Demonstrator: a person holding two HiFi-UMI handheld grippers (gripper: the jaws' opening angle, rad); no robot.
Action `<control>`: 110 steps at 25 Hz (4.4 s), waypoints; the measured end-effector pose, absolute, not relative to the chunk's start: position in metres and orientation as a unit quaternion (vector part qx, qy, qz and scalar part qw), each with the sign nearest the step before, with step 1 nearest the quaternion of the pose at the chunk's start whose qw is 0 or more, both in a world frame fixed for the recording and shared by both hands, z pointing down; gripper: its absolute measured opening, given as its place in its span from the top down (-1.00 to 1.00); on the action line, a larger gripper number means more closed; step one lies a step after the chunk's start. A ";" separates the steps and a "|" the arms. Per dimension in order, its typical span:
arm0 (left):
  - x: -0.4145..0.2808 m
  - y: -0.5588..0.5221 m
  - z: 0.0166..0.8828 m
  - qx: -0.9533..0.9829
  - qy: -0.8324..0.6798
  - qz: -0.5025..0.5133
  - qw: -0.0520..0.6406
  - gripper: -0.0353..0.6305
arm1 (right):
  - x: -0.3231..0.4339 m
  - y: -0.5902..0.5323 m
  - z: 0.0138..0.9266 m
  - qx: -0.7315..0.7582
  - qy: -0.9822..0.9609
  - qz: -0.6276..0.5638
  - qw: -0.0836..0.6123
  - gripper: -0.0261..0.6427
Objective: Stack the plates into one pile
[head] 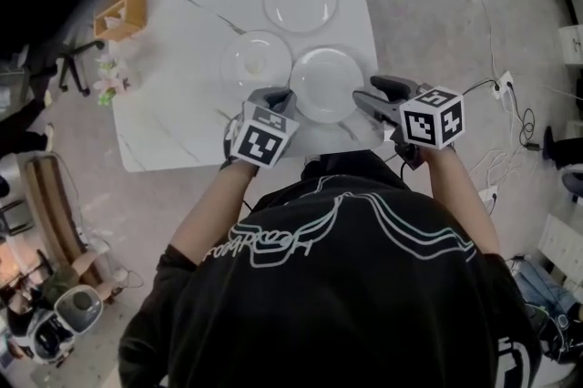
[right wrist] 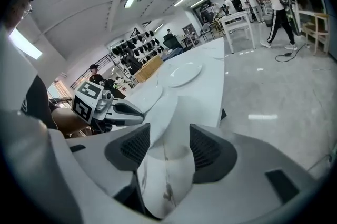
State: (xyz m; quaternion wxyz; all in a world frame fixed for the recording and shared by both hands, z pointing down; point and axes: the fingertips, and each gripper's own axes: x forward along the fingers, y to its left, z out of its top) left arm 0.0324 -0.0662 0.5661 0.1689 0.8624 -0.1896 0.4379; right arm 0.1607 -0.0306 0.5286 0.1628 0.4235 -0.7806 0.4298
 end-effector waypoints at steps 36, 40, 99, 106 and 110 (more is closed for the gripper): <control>0.024 -0.092 0.529 0.875 -0.222 0.361 0.233 0.82 | 0.170 -0.087 0.489 0.373 -0.739 0.560 -0.025 0.81; 0.015 -0.110 0.521 0.873 -0.259 0.338 0.238 0.82 | 0.171 -0.115 0.478 0.365 -0.757 0.541 -0.033 0.81; -0.070 -0.138 0.527 0.815 -0.416 0.305 0.263 0.82 | 0.134 -0.189 0.513 0.305 -0.835 0.270 0.369 -0.03; -0.079 -0.134 0.532 0.818 -0.410 0.320 0.247 0.82 | 0.082 -0.155 0.506 0.275 -0.858 0.302 0.312 -0.03; -0.084 -0.132 0.538 0.816 -0.405 0.333 0.242 0.82 | 0.068 -0.149 0.512 0.281 -0.856 0.308 0.305 -0.03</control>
